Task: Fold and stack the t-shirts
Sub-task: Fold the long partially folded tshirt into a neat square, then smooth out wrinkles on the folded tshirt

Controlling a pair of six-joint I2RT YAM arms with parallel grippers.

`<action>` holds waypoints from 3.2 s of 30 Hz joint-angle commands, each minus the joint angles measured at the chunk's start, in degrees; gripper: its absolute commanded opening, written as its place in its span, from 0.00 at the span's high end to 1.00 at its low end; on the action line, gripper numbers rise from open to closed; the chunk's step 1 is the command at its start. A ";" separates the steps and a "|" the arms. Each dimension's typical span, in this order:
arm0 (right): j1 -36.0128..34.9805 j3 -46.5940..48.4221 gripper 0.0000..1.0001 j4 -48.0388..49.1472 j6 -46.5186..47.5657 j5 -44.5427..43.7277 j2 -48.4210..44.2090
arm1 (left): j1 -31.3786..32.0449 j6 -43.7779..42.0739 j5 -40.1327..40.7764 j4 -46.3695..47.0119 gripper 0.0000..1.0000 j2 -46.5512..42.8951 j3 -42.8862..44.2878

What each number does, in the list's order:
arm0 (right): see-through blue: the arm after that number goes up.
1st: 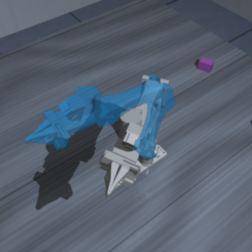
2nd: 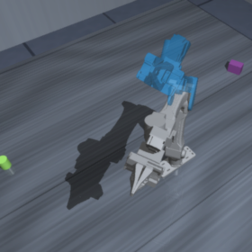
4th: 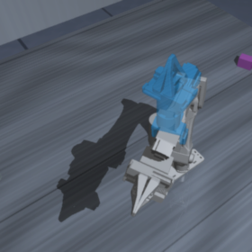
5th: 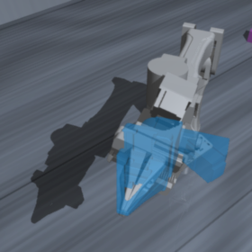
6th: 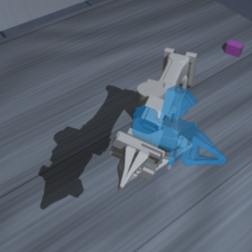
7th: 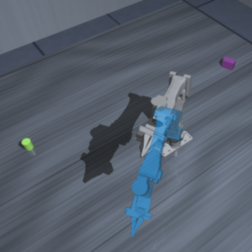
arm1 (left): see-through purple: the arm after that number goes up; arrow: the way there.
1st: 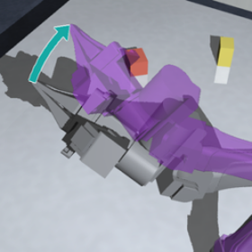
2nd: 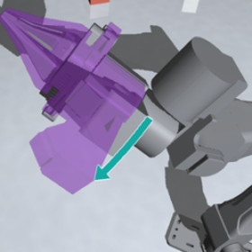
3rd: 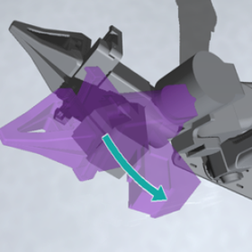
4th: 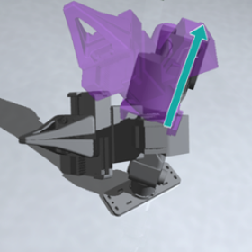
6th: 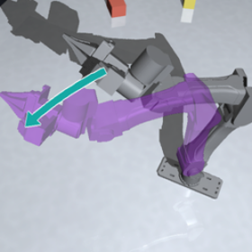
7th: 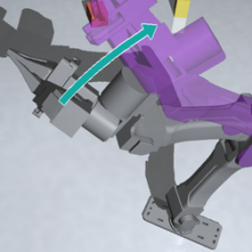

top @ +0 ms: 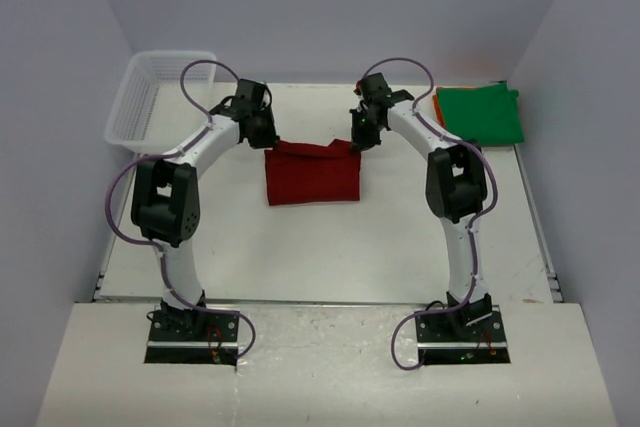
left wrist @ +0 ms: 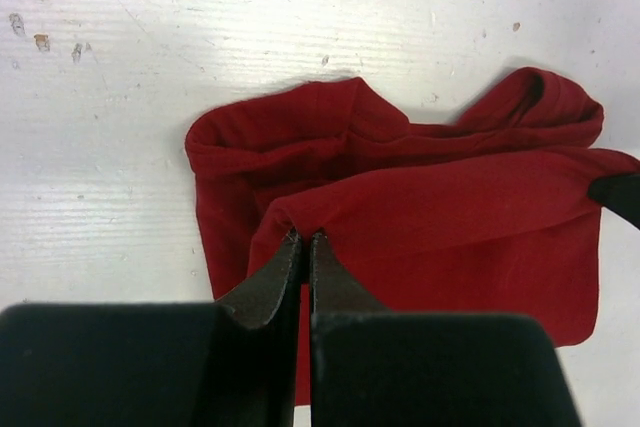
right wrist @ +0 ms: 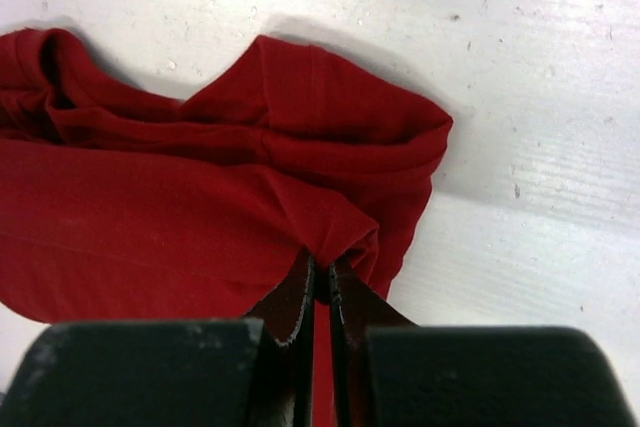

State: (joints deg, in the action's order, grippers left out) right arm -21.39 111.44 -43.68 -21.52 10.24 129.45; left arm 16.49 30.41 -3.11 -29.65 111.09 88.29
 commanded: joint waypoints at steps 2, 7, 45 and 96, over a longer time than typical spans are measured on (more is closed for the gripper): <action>0.99 5.71 1.00 -3.16 2.44 2.24 1.50 | -0.93 -0.36 0.74 1.70 1.00 1.32 2.94; 1.26 9.85 1.00 -4.92 4.20 3.21 3.62 | -0.93 0.35 1.44 1.70 1.00 2.82 3.99; 1.44 -21.17 1.00 20.30 -8.80 41.53 -10.36 | 6.54 -2.20 -20.53 15.93 1.00 8.53 5.59; -0.41 -25.92 1.00 6.33 -14.87 12.71 -7.19 | 5.75 3.16 1.44 14.28 1.00 -15.02 -35.82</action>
State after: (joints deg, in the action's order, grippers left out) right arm -21.82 86.02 -32.84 -36.97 31.11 123.72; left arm 23.16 32.40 -5.45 -13.08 95.90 53.63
